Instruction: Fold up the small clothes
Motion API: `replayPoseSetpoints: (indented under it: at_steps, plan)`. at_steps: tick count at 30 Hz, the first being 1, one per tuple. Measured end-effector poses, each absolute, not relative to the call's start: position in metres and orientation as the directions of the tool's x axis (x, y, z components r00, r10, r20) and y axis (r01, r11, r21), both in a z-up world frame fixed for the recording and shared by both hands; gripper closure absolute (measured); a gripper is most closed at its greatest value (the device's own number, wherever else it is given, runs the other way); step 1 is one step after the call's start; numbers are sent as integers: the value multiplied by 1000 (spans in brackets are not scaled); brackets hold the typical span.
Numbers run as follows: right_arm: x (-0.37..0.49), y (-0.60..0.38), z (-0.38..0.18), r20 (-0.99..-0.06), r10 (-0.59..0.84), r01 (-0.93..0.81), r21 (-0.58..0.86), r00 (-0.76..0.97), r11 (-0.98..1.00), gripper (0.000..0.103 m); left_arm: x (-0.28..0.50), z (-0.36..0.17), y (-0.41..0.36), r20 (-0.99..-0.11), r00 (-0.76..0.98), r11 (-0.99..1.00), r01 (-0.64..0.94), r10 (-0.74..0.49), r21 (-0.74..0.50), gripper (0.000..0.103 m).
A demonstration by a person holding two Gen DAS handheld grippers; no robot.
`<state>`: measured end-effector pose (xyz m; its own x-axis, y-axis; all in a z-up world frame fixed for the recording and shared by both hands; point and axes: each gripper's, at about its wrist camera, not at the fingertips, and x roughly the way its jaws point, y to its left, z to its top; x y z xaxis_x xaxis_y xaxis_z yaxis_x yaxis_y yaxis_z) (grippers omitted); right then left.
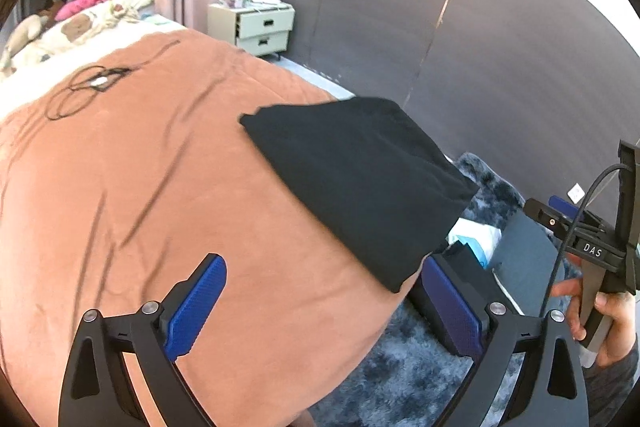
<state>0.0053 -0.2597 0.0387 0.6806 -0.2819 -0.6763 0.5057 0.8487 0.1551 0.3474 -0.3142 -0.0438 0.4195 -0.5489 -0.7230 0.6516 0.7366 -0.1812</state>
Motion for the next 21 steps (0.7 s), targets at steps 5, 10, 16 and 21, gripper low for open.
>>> replayPoseSetpoints:
  at_steps: [5, 10, 16, 21]
  plan:
    - [-5, -243, 47, -668, -270, 488, 160, 694, 858, 0, 340, -26, -278, -694, 453, 752, 630, -560, -196, 1]
    - [-18, -219, 61, -653, -280, 477, 143, 704, 867, 0, 329, -14, -239, -679, 477, 765, 613, -558, -199, 0]
    - [-27, -194, 70, -627, -287, 458, 125, 724, 880, 0, 315, 6, -185, -647, 531, 786, 592, -547, -178, 0]
    - [-30, -179, 73, -611, -293, 454, 124, 735, 882, 0, 305, 21, -142, -628, 575, 807, 572, -525, -150, 0]
